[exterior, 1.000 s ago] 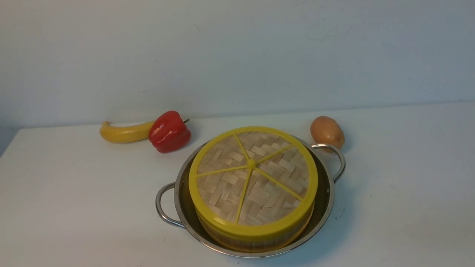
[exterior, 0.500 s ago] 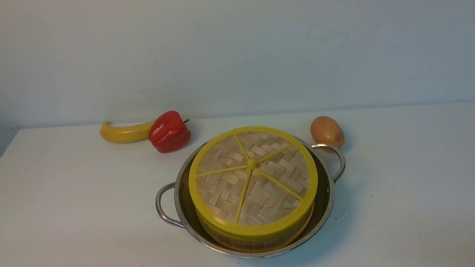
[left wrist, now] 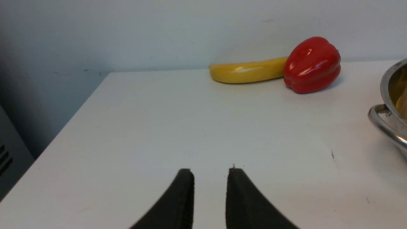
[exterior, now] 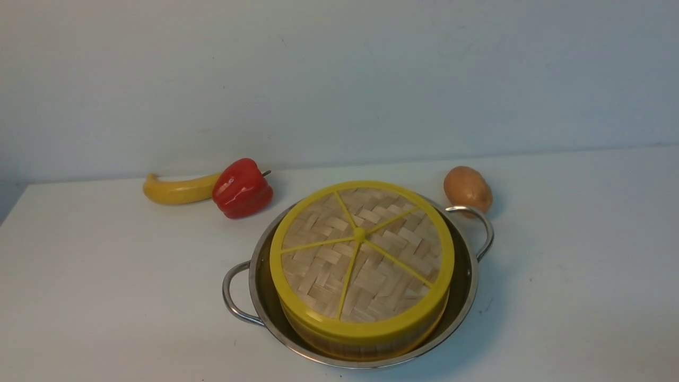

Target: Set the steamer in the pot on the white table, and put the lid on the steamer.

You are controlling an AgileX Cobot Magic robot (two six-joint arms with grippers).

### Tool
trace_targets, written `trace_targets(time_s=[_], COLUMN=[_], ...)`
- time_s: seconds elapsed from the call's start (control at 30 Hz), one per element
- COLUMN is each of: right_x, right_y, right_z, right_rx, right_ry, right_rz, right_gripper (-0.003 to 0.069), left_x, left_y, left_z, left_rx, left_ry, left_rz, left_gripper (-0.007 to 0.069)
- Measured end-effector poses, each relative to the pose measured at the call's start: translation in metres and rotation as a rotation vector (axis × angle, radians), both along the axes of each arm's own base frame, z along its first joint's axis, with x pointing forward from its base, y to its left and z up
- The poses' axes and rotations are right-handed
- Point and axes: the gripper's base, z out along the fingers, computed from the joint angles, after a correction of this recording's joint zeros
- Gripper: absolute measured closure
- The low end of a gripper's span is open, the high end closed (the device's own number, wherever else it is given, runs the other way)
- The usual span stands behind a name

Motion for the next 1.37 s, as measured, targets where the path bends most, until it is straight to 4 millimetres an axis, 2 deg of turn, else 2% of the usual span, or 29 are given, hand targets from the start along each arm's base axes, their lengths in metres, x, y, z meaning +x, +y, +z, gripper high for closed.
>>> trace_targets(time_s=[1.37], right_x=[0.0], right_y=[0.0001], right_z=[0.0], right_rx=[0.026], right_ry=[-0.004], right_rz=[-0.003], right_gripper=[0.0418], left_x=[0.0], left_y=[0.0], left_z=[0.0], left_rx=[0.0], left_ry=[0.0], left_rz=[0.0], left_gripper=[0.0414])
